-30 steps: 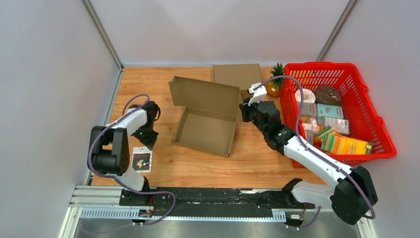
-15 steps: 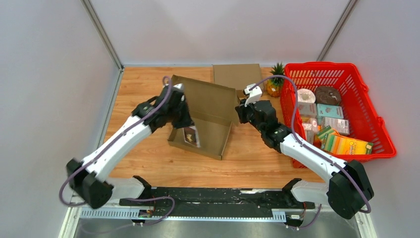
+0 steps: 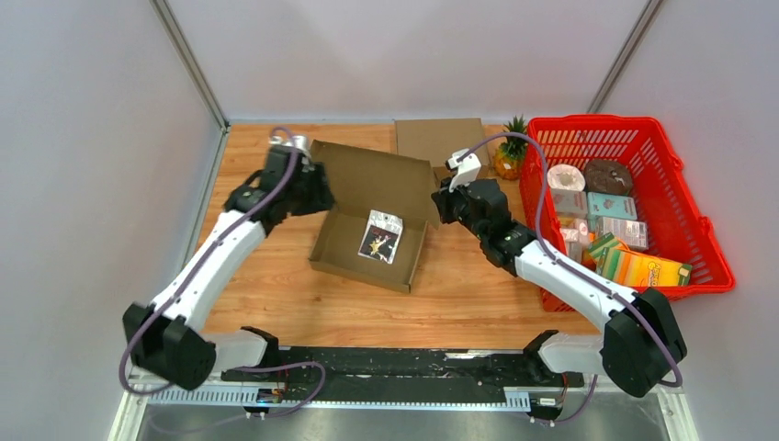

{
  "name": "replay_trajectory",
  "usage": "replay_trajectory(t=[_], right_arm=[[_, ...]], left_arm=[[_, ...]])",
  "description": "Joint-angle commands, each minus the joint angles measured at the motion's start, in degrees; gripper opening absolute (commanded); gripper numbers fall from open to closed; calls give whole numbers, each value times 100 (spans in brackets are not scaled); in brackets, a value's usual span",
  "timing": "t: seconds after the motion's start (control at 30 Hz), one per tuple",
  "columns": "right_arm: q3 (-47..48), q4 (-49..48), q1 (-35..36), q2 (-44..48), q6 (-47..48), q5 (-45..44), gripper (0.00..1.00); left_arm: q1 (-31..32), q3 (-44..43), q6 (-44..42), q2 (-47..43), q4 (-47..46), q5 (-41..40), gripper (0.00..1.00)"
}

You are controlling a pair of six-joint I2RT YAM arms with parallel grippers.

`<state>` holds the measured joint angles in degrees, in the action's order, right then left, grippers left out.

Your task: Fold the paper box

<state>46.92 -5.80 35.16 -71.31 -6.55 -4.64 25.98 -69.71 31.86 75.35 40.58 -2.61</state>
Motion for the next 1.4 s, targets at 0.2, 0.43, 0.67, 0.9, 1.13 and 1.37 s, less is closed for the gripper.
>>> replay_trajectory(t=[0.2, 0.43, 0.67, 0.9, 1.13, 1.37], right_arm=[[687, 211, -210, -621, 523, 780, 0], [837, 334, -325, -885, 611, 1062, 0], [881, 282, -396, -1025, 637, 1247, 0], [1021, 360, -378, -1122, 498, 958, 0], [1179, 475, 359, -719, -905, -1467, 0], [1381, 510, 1291, -902, -1690, -3928, 0]], left_arm=[[-1754, 1320, -1568, -892, -3034, -38, 78], [-2044, 626, -2322, 461, -3610, 640, 76], [-2167, 415, -2878, 1121, -4031, 1172, 76], [-2167, 685, -2440, 1176, -4758, 2591, 43], [-1704, 1969, -1027, 104, -5500, 899, 20], [-937, 2654, -171, -459, -5841, -247, 2]])
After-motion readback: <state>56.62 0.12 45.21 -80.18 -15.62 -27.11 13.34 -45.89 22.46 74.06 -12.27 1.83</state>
